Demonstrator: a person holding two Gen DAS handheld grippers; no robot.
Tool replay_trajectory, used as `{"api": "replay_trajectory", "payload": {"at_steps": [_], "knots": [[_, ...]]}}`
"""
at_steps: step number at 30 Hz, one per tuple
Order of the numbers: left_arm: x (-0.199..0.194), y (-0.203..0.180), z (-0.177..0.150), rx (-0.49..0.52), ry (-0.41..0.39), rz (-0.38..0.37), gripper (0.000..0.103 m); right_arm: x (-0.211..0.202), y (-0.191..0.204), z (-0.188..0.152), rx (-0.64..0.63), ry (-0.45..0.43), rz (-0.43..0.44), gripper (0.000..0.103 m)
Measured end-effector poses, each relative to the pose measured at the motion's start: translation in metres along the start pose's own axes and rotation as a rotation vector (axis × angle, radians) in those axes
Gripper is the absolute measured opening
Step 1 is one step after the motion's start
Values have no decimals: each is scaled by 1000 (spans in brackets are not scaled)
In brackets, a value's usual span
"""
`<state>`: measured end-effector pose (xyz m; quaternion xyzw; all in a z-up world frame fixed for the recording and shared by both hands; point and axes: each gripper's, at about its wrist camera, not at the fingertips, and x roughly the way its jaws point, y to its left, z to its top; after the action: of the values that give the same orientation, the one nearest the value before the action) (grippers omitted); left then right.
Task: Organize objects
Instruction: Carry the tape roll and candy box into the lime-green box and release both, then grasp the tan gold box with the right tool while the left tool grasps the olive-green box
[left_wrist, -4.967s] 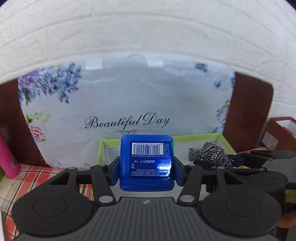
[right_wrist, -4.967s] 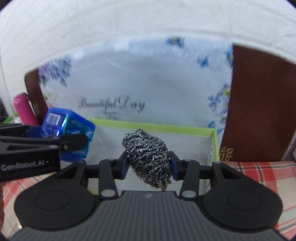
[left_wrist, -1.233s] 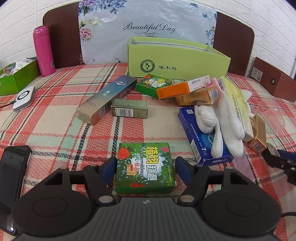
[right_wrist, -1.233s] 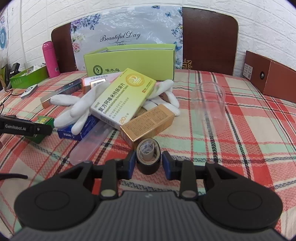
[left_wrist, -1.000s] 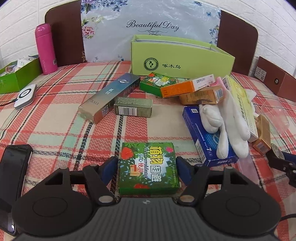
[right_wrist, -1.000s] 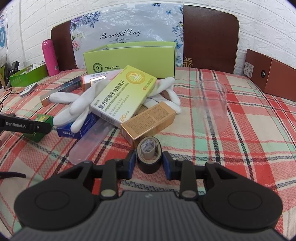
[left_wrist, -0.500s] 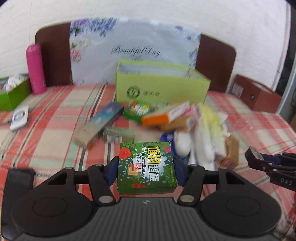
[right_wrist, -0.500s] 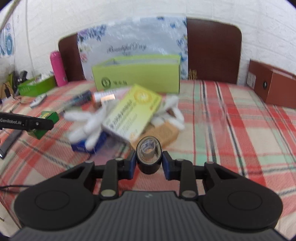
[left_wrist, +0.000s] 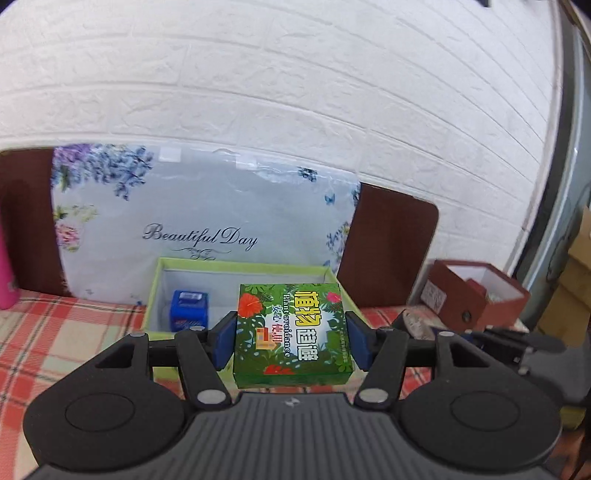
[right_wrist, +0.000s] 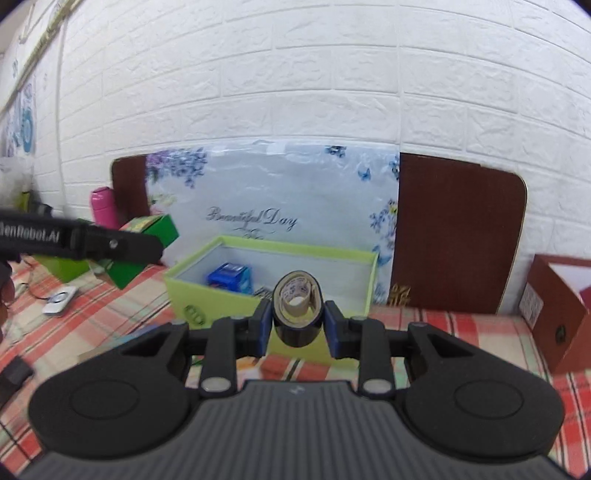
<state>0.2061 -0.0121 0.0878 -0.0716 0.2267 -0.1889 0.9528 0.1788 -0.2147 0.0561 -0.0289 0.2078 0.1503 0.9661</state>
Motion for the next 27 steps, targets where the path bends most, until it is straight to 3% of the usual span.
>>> {"api": "replay_trajectory", "payload": {"at_steps": [4, 12, 19, 20, 22, 26, 27], "knots": [[63, 1, 22, -18, 48, 19, 63, 58, -13, 15, -58, 28, -73, 29], [169, 11, 34, -48, 144, 41, 63, 157, -36, 22, -68, 164, -62, 29], [209, 34, 26, -84, 185, 79, 65, 206, -42, 9, -56, 251, -29, 30], [210, 36, 26, -87, 183, 81, 72, 210, -42, 7, -63, 250, -30, 33], [208, 39, 26, -85, 180, 102, 87, 211, -39, 5, -97, 228, -37, 58], [180, 40, 32, -64, 112, 111, 88, 183, -31, 7, -156, 160, -34, 68], [169, 40, 35, -66, 92, 104, 88, 169, -30, 9, -176, 126, -53, 75]]}}
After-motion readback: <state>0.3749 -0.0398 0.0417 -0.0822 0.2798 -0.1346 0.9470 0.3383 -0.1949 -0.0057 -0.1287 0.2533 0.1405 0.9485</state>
